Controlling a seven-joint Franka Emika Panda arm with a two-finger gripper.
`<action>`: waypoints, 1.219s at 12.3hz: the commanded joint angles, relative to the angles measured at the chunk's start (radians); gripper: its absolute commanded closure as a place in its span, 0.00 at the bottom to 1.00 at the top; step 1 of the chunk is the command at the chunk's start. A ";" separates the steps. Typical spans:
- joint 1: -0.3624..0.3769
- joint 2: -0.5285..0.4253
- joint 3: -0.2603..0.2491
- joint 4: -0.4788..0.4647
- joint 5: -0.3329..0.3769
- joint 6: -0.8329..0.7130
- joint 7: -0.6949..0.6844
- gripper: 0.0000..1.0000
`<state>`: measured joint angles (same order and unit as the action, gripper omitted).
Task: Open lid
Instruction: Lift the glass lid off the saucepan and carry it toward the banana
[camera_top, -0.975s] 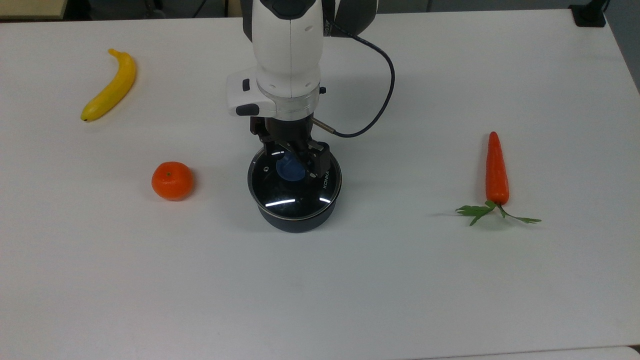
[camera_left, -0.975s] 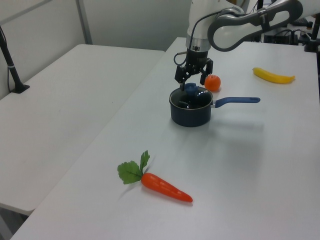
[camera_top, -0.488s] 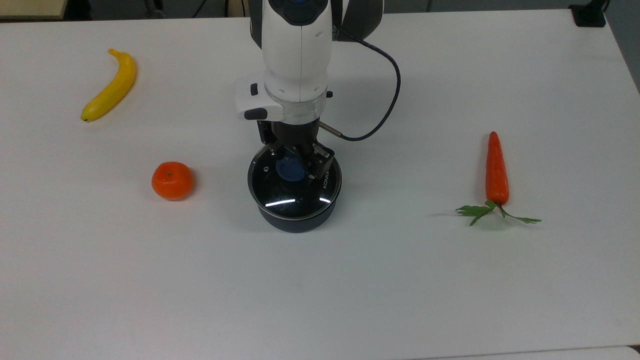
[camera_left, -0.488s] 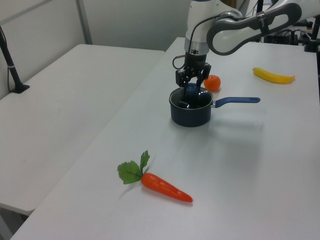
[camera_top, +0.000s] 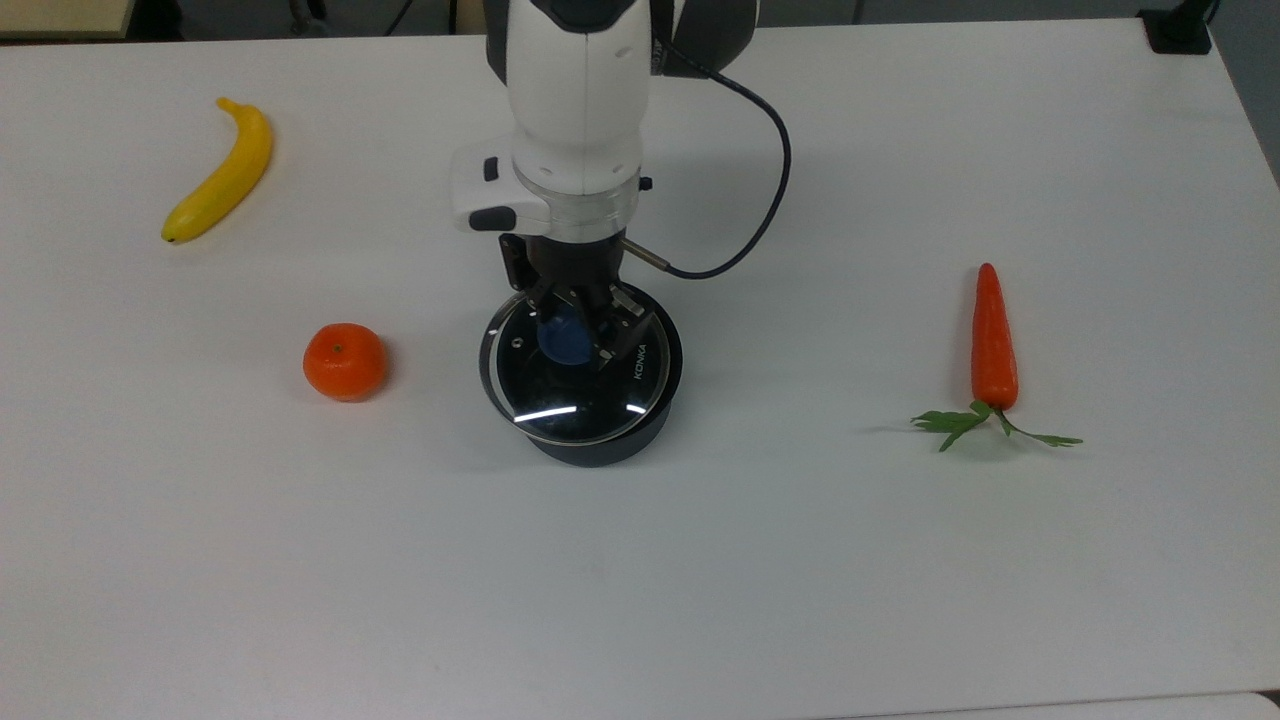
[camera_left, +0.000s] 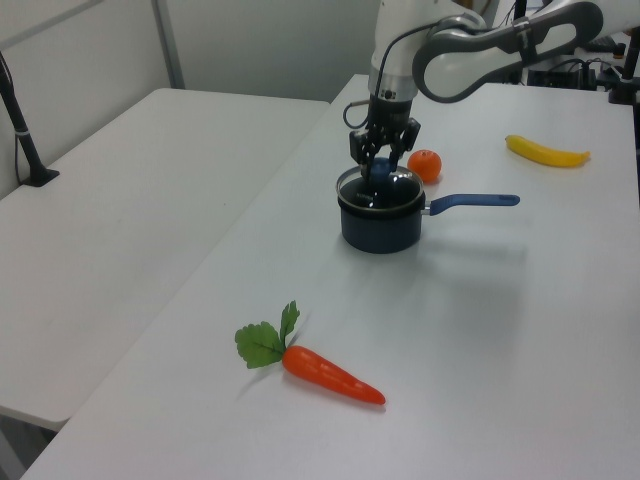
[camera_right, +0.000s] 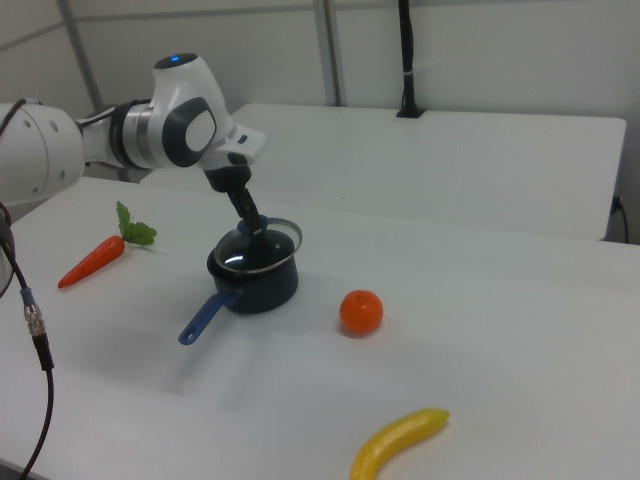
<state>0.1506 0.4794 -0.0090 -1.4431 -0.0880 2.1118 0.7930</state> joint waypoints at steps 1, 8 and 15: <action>-0.018 -0.097 -0.042 -0.028 0.031 -0.074 -0.075 0.53; -0.282 -0.315 -0.042 -0.347 0.145 -0.138 -0.500 0.54; -0.361 -0.301 -0.045 -0.522 0.146 0.094 -0.636 0.54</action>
<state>-0.1963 0.2118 -0.0545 -1.9260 0.0368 2.1712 0.1985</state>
